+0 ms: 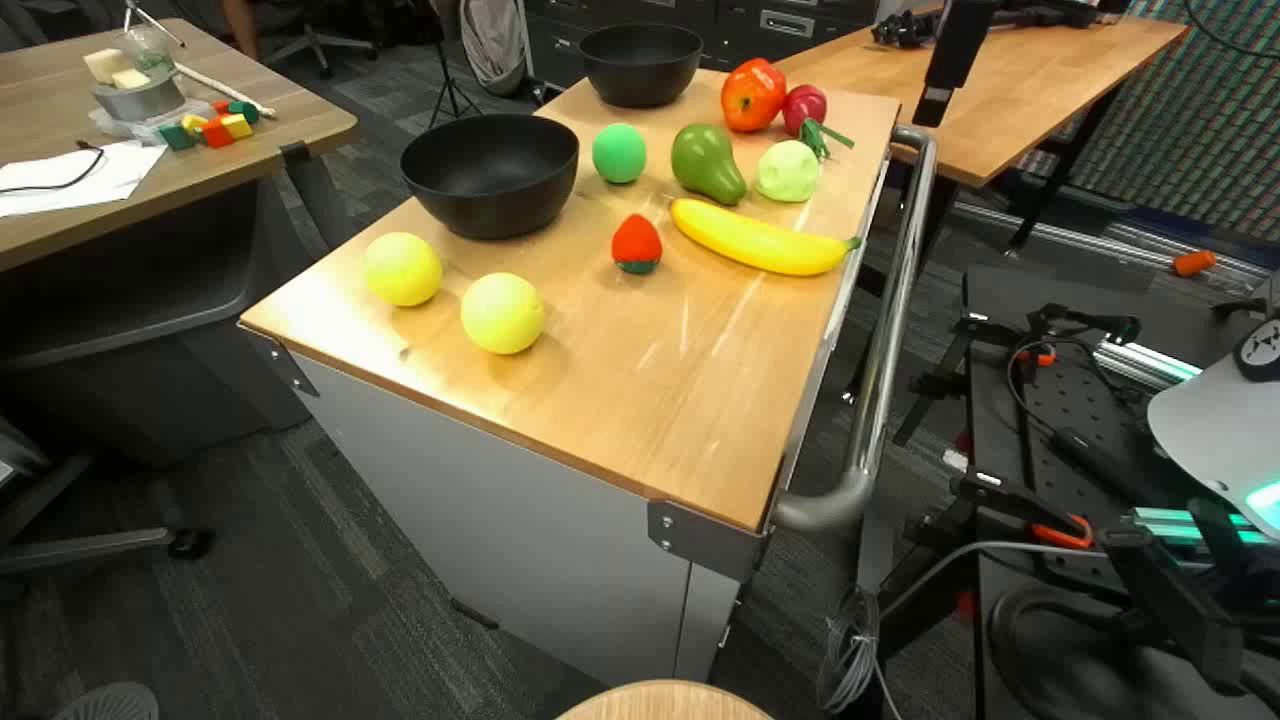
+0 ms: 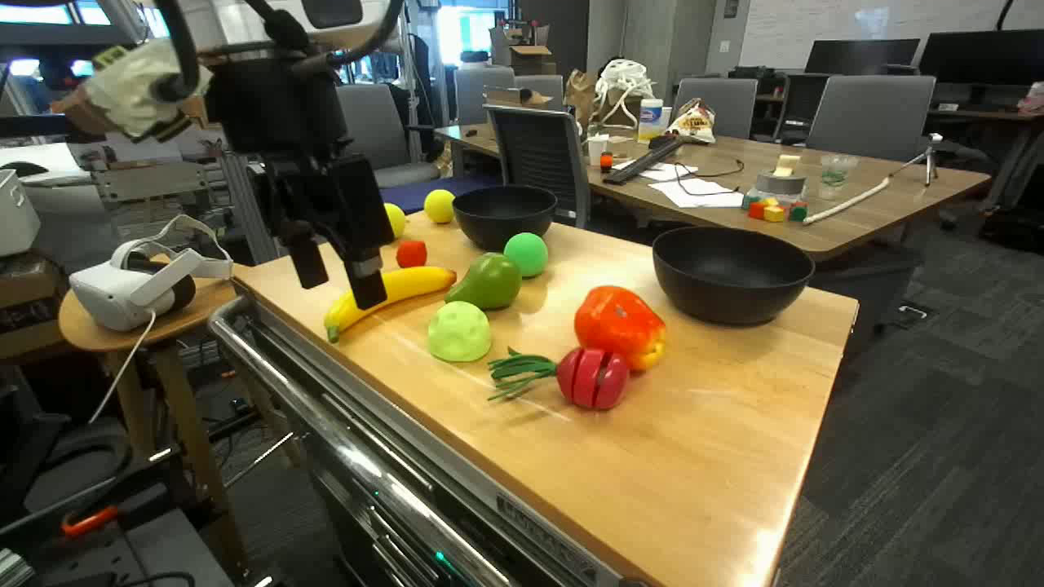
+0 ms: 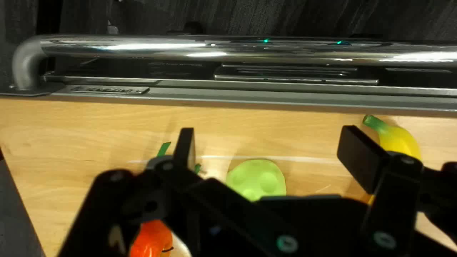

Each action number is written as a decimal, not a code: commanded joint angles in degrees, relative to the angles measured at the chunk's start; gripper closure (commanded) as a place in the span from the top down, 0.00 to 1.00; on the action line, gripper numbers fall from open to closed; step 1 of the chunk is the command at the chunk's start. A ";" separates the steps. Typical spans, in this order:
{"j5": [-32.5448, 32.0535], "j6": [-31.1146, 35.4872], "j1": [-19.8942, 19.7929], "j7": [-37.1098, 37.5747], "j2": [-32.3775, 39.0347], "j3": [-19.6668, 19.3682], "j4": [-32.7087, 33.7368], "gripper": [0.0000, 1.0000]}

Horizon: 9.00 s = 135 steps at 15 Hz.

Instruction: Put the fruits in both bowls

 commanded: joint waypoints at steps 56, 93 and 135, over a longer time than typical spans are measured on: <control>-10.31 34.27 -15.42 49.51 28.86 44.55 19.38 1.00; -9.90 33.25 12.32 14.59 37.46 2.79 38.02 0.19; -1.44 11.57 19.40 41.88 39.93 5.95 40.34 1.00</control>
